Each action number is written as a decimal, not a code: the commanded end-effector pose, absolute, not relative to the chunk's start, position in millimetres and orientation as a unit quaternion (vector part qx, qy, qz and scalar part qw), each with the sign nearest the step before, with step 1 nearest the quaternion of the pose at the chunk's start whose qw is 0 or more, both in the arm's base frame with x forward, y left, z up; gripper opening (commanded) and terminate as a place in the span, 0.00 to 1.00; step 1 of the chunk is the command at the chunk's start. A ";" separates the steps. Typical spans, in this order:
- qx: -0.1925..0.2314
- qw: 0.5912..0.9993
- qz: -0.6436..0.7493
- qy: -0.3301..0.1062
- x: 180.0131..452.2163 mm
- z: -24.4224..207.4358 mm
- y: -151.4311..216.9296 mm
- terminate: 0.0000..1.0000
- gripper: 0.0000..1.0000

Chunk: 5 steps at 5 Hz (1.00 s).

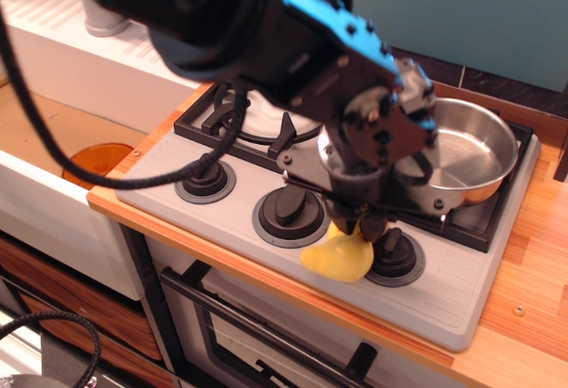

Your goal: Put pot or pan on stove and put stuffedduck in pot or pan

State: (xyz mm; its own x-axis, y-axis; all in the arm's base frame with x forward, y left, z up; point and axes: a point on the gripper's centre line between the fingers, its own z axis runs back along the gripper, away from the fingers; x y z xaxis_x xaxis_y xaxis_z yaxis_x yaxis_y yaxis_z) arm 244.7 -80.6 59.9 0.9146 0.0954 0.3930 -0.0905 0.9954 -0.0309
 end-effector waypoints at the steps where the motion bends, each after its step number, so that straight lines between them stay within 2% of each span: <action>1: -0.011 0.978 0.045 -0.202 253.9 103.6 -86.7 0.00 0.00; 3: -0.018 0.979 0.054 -0.196 259.1 132.3 -94.6 0.00 0.00; 4: -0.019 0.974 0.053 -0.221 276.1 128.5 -99.9 0.00 0.00; 5: -0.021 0.969 0.052 -0.243 299.4 113.1 -112.1 0.00 0.00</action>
State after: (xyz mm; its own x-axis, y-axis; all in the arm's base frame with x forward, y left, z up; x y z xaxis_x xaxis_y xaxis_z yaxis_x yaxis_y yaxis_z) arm 290.9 -109.1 94.9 0.8992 0.1047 0.4249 -0.0967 0.9945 -0.0405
